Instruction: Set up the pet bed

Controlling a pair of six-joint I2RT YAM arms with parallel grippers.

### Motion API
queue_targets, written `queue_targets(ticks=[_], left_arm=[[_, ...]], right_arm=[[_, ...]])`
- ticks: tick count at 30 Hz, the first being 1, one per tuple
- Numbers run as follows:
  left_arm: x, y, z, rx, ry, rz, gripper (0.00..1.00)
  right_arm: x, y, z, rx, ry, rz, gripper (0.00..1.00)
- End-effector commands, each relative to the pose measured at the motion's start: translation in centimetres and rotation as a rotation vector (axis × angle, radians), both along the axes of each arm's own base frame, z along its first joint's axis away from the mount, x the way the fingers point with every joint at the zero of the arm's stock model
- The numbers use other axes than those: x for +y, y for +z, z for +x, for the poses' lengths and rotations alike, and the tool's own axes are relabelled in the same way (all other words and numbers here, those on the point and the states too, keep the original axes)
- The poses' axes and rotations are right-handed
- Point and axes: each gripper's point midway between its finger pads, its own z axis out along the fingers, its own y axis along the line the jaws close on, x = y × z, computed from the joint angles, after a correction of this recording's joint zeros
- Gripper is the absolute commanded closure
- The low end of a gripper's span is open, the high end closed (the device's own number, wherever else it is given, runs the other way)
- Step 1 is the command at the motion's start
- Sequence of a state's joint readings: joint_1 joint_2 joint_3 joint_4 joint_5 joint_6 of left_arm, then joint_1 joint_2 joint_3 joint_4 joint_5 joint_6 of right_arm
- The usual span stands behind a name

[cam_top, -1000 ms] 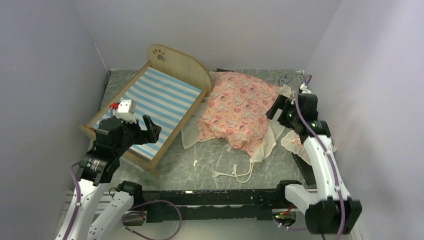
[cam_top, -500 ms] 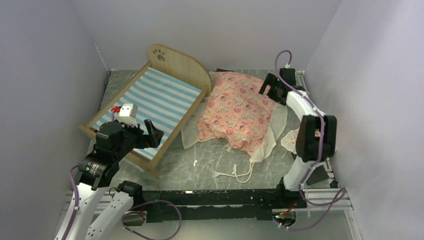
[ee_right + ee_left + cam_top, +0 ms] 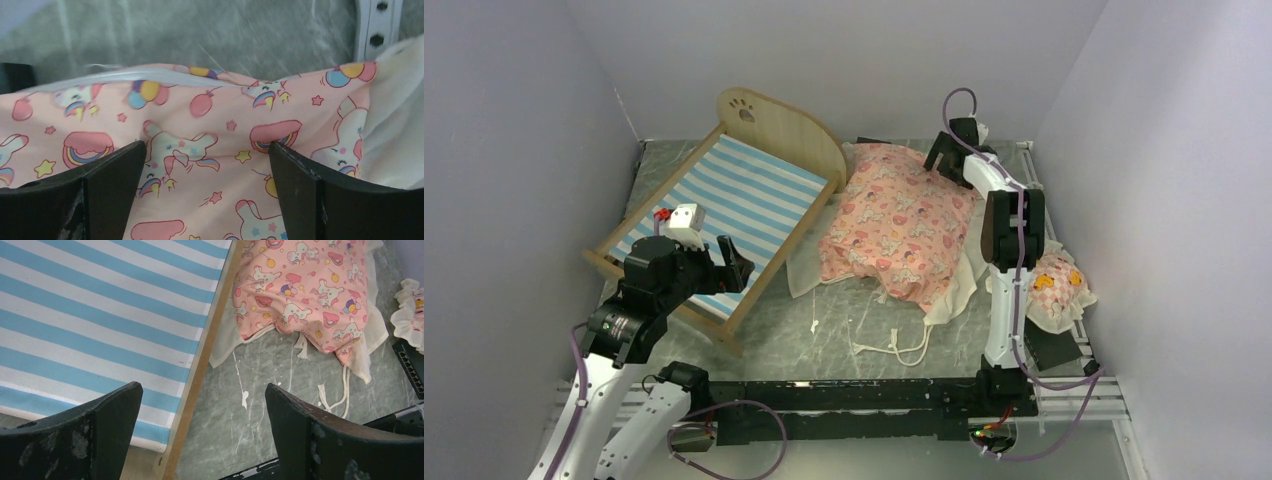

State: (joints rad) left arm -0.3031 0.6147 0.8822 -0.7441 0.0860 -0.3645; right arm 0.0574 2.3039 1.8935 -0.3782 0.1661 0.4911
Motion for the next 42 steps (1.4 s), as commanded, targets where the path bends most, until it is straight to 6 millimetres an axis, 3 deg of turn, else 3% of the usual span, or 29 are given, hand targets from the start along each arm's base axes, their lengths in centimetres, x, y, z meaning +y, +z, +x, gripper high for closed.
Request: queue_targets(ticks=[1,3,7,11,14,17,21,30,35,42], left_arm=[[-0.5,0.7,0.2,-0.018,-0.009,-0.028,0.01],[-0.6,0.6,0.2,-0.018,-0.017,-0.033,0.01],[-0.9,0.8,0.1,-0.023,-0.031,-0.04,0.0],[-1.4,1.3,-0.2,-0.034,-0.067,-0.051,0.0],[-2.1,1.6,-0.5,-0.03,-0.103,-0.073,0.0],[-2.7,2.0,-0.5,-0.023,-0.129,-0.1,0.0],[-3.7,3.0,0.0,-0.023,-0.155,-0.144,0.0],[-6.2,6.1,3.2,-0.006,-0.193,-0.232,0.0],[-8.0,8.6,5.9,-0.038,-0.207,-0.316,0.0],[-10.2,10.7,10.2,-0.129,-0.179,-0.376,0.01]], right_arm=[[-0.2,-1.6,-1.3,0.075,-0.051,-0.025,0.04],[0.2,-2.3,-2.2,0.099,-0.042,-0.017,0.14],[1.2,-3.1,-4.7,0.129,-0.014,-0.018,0.45],[2.4,-1.7,-7.2,0.101,0.012,-0.001,0.8],[3.2,0.6,-9.3,0.054,0.023,0.006,0.99],[3.9,3.6,-11.2,-0.008,0.029,0.011,1.0],[5.5,9.1,-14.0,-0.136,0.05,0.036,1.0],[9.7,18.8,-20.3,-0.375,0.154,0.118,1.0],[11.1,22.5,-23.6,-0.468,0.189,0.163,1.0],[13.0,25.0,-26.5,-0.549,0.243,0.238,1.0]])
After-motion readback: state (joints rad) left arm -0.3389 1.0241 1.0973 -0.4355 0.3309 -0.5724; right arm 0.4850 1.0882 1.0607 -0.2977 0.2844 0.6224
